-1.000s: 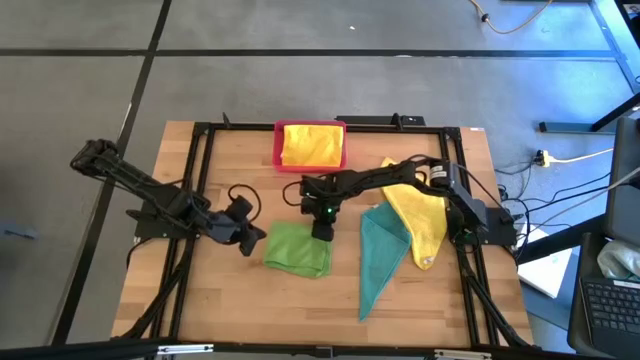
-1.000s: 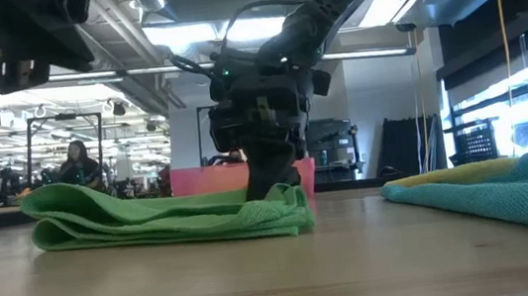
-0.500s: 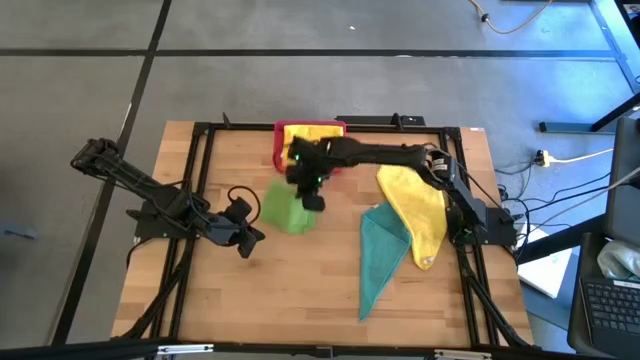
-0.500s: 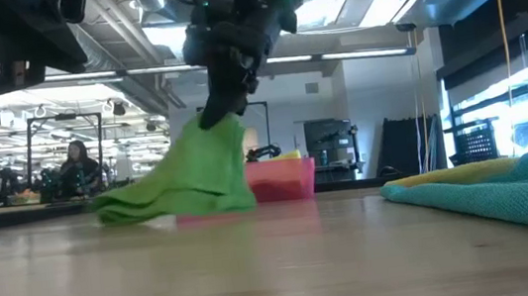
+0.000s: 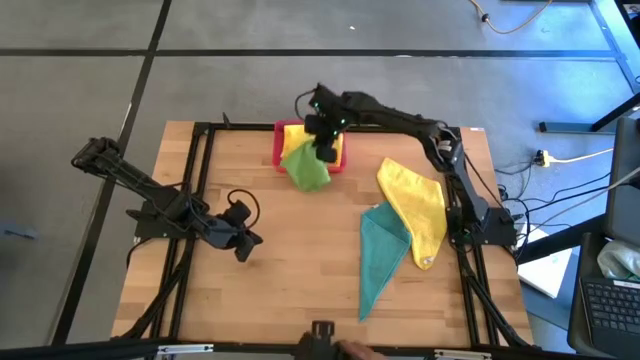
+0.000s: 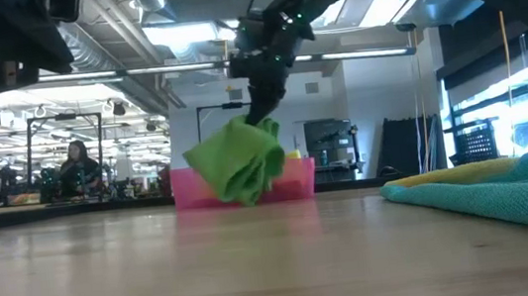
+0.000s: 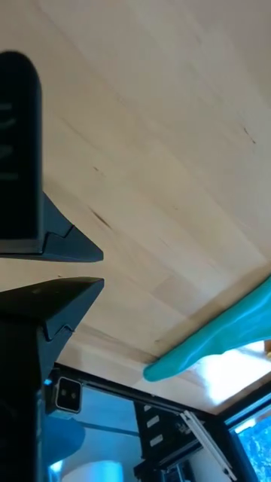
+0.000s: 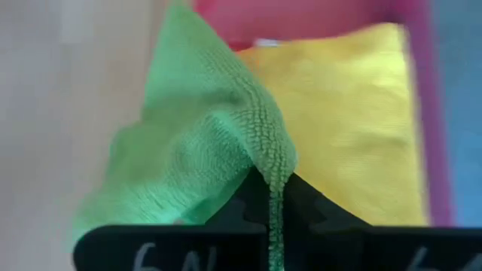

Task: Fold microfiber towels
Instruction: Stack the folded green microfiber cloth on top of the yellow microfiber cloth in the bin

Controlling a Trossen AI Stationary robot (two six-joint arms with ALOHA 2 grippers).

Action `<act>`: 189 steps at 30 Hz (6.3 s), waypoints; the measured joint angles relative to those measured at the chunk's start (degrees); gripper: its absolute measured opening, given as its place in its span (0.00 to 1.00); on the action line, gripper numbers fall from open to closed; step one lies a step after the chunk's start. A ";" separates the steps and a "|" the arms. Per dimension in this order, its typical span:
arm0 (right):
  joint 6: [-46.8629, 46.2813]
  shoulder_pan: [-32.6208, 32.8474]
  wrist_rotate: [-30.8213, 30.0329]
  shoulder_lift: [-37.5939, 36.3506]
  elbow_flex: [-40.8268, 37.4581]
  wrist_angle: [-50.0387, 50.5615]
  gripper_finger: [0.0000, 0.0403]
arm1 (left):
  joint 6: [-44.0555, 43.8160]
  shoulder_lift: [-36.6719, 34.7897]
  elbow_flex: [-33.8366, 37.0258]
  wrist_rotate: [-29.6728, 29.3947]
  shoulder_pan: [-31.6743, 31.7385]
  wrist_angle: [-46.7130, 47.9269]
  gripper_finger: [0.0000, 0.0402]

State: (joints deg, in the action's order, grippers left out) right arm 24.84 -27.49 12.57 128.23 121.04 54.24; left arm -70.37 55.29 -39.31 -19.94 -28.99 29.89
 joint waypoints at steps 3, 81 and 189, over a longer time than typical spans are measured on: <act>0.00 -2.22 -0.78 -0.07 0.47 0.55 0.02 | -0.01 0.00 0.00 0.02 -0.25 1.06 0.09; -5.27 -5.26 5.10 3.14 10.46 8.21 0.02 | 84.24 41.18 -24.77 63.19 81.17 -19.90 0.41; -10.91 -10.18 -4.57 6.59 13.93 15.00 0.63 | 94.82 47.10 -30.99 36.89 81.70 0.54 0.38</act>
State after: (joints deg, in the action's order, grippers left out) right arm 13.93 -37.67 8.00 134.81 134.98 69.25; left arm 24.45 102.39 -70.30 16.95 52.71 30.43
